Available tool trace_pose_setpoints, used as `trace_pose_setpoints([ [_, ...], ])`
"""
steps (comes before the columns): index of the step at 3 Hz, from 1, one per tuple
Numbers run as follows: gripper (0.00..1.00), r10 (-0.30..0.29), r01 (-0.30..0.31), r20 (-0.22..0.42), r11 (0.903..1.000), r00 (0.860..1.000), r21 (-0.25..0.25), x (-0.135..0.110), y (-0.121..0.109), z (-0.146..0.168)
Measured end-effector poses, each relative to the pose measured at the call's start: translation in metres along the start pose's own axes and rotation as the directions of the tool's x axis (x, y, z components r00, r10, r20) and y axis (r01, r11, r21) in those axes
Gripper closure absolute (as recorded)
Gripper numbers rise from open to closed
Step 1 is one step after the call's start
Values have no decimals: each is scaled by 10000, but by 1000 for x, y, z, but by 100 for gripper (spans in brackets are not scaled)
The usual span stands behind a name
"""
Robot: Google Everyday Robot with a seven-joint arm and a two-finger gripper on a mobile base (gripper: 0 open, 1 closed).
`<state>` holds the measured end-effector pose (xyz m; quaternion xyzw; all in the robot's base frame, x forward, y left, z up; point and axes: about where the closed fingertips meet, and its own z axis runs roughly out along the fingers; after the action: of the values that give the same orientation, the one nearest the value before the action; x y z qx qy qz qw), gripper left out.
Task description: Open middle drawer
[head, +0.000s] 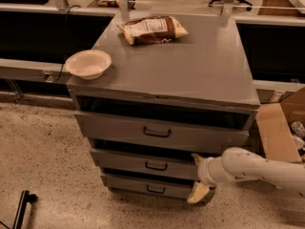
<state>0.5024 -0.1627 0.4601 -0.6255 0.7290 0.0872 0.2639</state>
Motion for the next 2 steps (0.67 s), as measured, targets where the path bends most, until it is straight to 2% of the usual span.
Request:
trace_pose_setpoints([
  [1,1,141,-138,-221,9998,9997,156,11,-33,21],
  [2,20,243,-241,-299,9997,9993,80,16,-38,30],
])
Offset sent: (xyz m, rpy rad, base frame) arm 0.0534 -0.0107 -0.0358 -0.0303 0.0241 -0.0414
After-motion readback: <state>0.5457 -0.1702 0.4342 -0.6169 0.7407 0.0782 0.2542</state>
